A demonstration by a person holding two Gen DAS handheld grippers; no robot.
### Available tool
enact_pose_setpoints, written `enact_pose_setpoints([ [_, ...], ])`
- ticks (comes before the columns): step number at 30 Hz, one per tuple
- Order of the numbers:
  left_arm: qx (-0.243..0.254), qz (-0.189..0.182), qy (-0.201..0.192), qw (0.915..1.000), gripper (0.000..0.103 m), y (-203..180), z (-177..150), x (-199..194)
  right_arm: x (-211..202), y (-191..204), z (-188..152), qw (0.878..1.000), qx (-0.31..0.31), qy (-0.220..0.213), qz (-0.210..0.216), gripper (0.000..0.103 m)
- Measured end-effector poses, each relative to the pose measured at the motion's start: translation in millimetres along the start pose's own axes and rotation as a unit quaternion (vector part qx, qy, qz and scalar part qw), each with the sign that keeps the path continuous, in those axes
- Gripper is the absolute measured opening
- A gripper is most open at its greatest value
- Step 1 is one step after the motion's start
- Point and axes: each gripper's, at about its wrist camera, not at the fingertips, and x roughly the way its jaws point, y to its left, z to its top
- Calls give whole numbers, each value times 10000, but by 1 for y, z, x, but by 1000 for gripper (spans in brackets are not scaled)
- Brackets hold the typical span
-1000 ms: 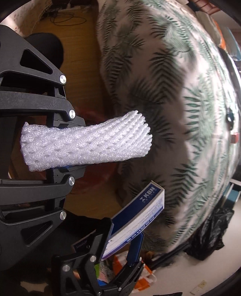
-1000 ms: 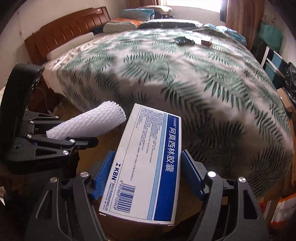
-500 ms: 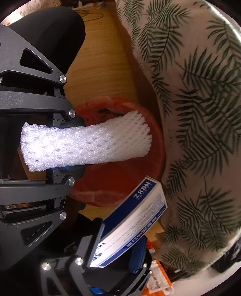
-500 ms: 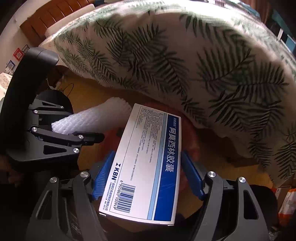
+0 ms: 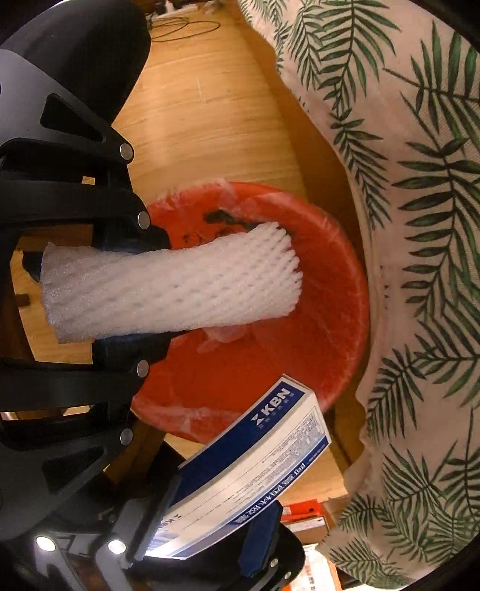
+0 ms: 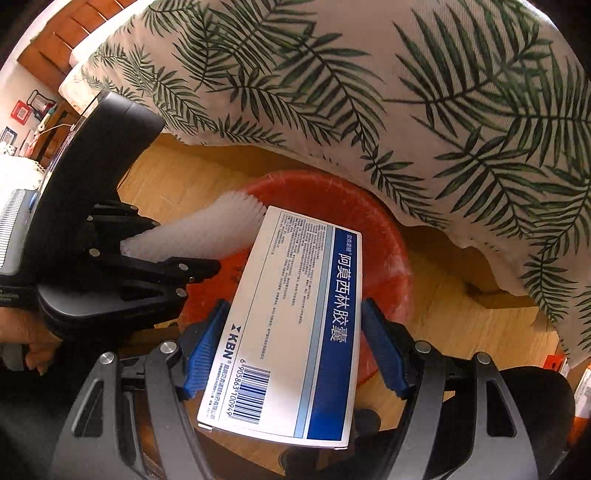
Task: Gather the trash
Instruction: 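Carry mesh sleeve and medicine box over the red bin and open the left tool, then lower the medicine box into the red bin with the right tool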
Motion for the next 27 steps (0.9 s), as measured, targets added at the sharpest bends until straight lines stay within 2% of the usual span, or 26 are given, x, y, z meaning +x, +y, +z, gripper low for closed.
enact_pose_setpoints([
  [5, -16, -15, 77, 10000, 36, 5, 3, 8, 7, -1, 3, 9999, 48, 90, 20, 72],
  [12, -14, 65, 93, 9999, 66, 3, 9, 13, 19, -6, 6, 9997, 90, 210, 40, 72],
  [27, -269, 120, -78, 9995, 68, 14, 7, 2, 28, -3, 6, 9995, 54, 311, 50, 72],
])
